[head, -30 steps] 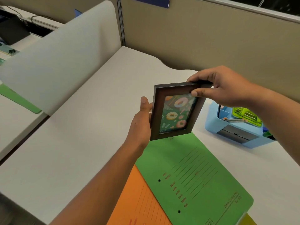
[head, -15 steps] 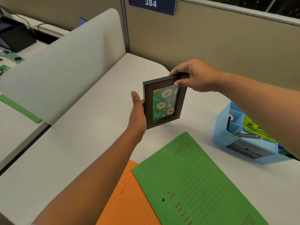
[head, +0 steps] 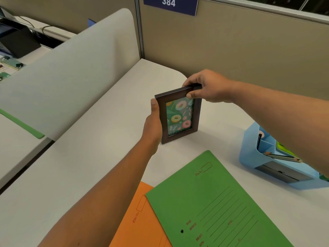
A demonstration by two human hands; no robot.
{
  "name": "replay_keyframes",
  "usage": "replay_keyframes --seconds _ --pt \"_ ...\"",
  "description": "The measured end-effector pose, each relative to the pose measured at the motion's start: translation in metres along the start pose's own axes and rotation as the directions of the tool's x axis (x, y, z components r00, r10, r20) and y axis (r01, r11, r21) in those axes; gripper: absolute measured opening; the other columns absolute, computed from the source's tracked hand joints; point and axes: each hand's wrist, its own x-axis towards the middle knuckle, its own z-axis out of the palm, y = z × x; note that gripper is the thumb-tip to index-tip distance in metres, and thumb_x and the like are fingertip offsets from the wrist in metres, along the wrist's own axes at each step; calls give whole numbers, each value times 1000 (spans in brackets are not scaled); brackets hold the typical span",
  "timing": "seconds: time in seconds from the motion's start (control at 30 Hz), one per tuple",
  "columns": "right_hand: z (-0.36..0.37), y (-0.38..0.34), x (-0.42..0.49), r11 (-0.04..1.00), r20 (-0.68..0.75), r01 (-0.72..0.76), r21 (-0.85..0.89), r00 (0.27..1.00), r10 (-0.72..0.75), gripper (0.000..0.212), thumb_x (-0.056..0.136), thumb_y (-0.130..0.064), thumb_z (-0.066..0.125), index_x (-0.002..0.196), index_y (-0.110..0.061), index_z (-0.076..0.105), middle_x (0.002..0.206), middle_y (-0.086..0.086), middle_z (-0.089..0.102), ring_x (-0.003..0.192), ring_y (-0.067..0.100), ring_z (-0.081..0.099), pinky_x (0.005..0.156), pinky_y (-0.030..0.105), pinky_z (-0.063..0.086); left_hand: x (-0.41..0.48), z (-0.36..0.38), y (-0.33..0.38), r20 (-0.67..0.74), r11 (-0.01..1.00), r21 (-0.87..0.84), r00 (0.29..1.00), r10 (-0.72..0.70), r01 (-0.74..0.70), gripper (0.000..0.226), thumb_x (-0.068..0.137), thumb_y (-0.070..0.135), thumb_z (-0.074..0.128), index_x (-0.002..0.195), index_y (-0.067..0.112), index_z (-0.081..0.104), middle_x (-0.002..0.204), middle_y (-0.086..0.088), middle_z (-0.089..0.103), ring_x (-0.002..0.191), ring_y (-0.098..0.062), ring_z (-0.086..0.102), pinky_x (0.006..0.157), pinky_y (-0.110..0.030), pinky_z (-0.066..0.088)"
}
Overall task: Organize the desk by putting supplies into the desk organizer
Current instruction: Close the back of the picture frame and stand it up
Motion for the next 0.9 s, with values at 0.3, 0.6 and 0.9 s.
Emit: replay_keyframes --seconds 0.3,0.6,0.9 --pt "36 42 -8 921 -220 -217 325 929 296 42 81 -6 74 120 -11 60 119 7 64 107 20 63 64 25 48 8 -3 -7 -15 1000 11 1000 7 -7 53 94 65 15 91 40 62 91 15 66 83 -3 63 69 -19 45" --pt "103 60 -29 888 -248 -417 195 855 456 26 89 -13 66 115 -11 68 104 10 71 93 26 64 84 30 48 11 -5 -9 -88 999 32 996 12 -9 47 96 62 20 87 38 59 82 18 65 72 1 63 55 -13 42" --pt "126 51 -17 886 -296 -356 297 847 441 36 88 -17 69 123 -10 65 104 9 71 92 24 66 90 31 51 28 -24 -1 -167 1000 -6 986 9 -10 48 96 62 21 98 33 59 83 17 65 71 -1 62 54 -15 42"
